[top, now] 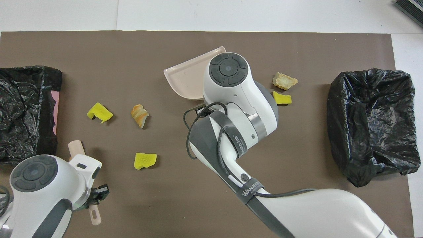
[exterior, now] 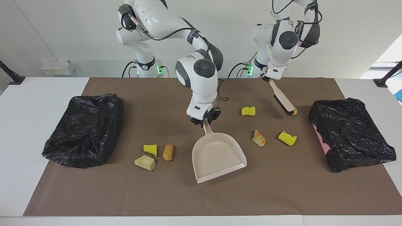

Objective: Sweep and dump trash in bin
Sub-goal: 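Lower the dustpan near the debris while the left gripper grasps the brush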

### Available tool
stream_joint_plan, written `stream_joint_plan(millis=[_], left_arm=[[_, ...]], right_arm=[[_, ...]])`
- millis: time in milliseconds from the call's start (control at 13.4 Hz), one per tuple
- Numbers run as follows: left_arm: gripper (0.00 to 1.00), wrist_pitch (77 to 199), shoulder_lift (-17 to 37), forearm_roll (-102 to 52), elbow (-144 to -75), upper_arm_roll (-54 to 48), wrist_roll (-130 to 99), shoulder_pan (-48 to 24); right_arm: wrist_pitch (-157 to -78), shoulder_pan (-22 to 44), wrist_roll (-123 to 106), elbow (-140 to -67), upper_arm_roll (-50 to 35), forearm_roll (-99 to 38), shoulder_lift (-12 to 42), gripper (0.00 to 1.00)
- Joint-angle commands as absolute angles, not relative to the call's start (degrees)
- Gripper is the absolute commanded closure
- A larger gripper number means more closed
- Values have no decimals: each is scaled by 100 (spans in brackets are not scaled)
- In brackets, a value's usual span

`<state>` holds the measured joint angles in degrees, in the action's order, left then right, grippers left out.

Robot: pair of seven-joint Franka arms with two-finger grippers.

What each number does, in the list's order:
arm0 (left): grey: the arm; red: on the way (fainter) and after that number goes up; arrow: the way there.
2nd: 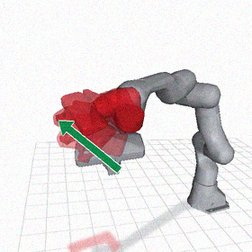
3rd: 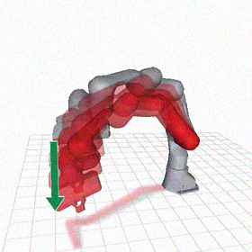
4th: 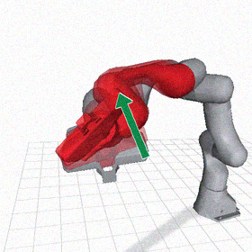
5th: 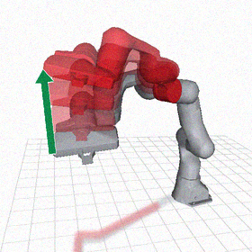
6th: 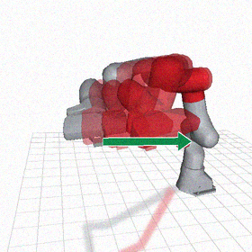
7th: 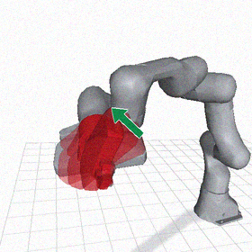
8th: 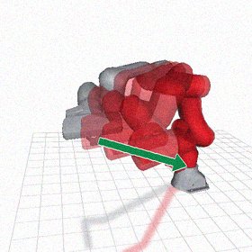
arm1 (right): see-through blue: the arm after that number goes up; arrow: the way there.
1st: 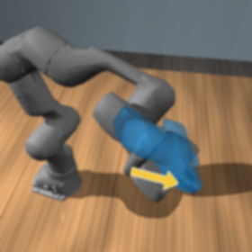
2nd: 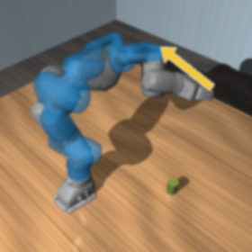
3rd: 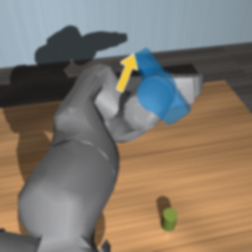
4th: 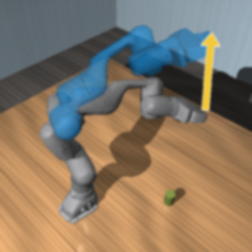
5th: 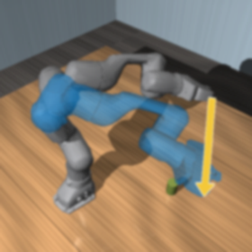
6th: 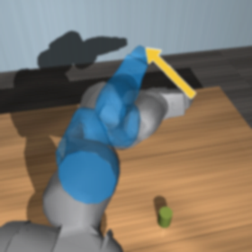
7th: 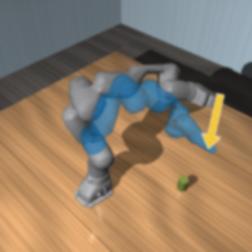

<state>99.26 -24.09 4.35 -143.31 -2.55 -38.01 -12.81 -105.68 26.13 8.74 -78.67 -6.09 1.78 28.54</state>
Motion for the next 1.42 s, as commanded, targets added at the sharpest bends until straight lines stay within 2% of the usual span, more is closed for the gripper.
stream_joint_plan(millis=[0, 374, 822, 1046, 1345], left_arm=[[100, 10177, -2628, 598, -14738, -343, -4017, -775], [100, 10248, -2549, 791, -14871, -343, -4008, -431], [100, 10547, -2417, 739, -14968, -369, -3614, -562], [100, 10599, -2382, 336, -14941, -369, -2937, -1150], [100, 10958, -2338, -17, -14915, -369, -2944, -1993]], right_arm=[[-10538, 2435, -566, -8498, -659, 299, 2304, 100], [-10214, 2382, -2880, -8613, -659, 447, 2136, 100], [-10335, 2496, -4516, -10026, -668, 1334, 1328, 100], [-10854, 2522, -5088, -10677, -668, 1433, 1029, 100], [-11003, 2767, -5089, -10854, -668, 1450, 1037, 100]])
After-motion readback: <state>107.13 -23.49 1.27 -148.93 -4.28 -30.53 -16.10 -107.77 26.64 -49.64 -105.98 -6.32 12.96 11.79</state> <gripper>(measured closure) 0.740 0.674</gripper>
